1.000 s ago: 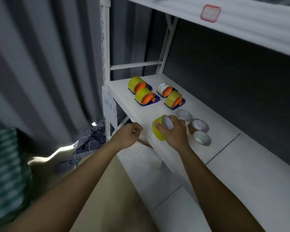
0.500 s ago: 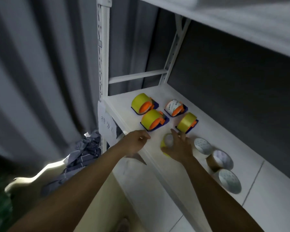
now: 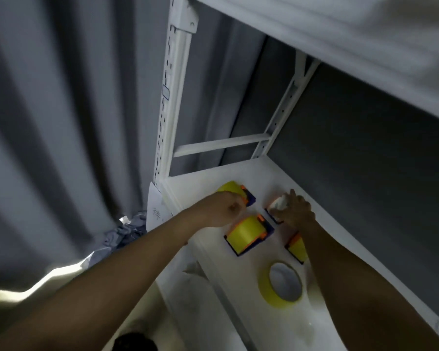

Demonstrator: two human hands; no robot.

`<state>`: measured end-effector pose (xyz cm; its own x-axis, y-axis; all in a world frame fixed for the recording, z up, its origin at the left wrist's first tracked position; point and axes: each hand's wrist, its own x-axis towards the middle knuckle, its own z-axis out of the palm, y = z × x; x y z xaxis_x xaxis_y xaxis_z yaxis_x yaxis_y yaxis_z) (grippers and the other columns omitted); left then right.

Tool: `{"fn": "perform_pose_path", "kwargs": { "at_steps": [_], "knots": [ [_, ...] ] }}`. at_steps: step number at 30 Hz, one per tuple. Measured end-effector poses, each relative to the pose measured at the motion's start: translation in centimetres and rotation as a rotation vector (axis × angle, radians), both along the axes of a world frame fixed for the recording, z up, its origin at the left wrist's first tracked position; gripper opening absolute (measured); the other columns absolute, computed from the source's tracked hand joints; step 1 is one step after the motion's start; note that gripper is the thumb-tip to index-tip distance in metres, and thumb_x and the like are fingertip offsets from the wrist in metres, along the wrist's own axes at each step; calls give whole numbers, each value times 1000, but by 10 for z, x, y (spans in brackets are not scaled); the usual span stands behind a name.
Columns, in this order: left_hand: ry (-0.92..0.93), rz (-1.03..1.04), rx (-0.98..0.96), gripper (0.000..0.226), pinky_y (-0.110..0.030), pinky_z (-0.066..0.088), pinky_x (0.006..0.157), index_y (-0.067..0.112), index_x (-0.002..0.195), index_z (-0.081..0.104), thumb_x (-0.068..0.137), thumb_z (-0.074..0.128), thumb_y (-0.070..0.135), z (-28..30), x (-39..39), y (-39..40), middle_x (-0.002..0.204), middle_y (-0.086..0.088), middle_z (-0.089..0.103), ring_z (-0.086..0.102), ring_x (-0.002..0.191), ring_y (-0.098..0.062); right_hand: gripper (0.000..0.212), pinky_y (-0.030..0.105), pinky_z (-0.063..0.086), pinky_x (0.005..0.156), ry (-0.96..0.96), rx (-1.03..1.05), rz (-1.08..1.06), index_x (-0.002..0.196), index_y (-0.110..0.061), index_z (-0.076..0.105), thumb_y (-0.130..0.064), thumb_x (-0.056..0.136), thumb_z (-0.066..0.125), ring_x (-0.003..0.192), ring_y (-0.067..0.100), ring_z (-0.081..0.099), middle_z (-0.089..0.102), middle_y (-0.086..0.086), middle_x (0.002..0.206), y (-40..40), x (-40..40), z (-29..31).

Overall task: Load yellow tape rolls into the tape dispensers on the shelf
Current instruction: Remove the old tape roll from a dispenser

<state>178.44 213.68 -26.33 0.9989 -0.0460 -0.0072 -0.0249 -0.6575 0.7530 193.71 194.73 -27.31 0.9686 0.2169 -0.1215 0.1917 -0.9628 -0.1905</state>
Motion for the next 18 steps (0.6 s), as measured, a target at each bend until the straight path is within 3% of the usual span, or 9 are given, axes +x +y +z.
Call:
{"fn": "perform_pose_path", "kwargs": {
  "at_steps": [3,8,13,15,18],
  "knots": [
    [-21,-67,16,31,-19,37,76,2,106,64,98,37,15,11,17,24,113,-16,63,53,94,-17,96,50,36,104,24,-14,-34,144,-15,20,-49,72,74,130,38,36,37,17,141,5,6,-12],
    [-33,-144,115,30,-24,42,88,13,119,57,98,37,20,25,57,49,123,-4,59,55,108,-17,81,44,41,98,-73,-7,-84,135,-9,35,-42,71,73,120,39,43,44,20,129,17,8,-2],
    [-104,-188,25,26,-30,45,90,11,119,53,97,42,19,35,92,43,119,-6,59,56,107,-18,84,41,34,92,-489,298,-14,130,-5,44,-29,60,84,112,40,42,46,23,122,36,-8,31],
    [-162,-216,-90,22,-25,43,79,16,109,54,98,39,29,47,99,31,105,-2,56,54,95,-12,82,35,31,86,-688,419,42,128,-6,47,-24,57,86,108,38,43,48,22,116,43,-22,45],
    [-181,-239,-282,33,-22,44,72,24,108,53,95,38,50,68,101,10,103,5,57,57,91,-6,77,20,22,87,-843,438,77,132,-13,46,-32,66,80,108,29,41,49,16,119,51,-41,65]
  ]
}}
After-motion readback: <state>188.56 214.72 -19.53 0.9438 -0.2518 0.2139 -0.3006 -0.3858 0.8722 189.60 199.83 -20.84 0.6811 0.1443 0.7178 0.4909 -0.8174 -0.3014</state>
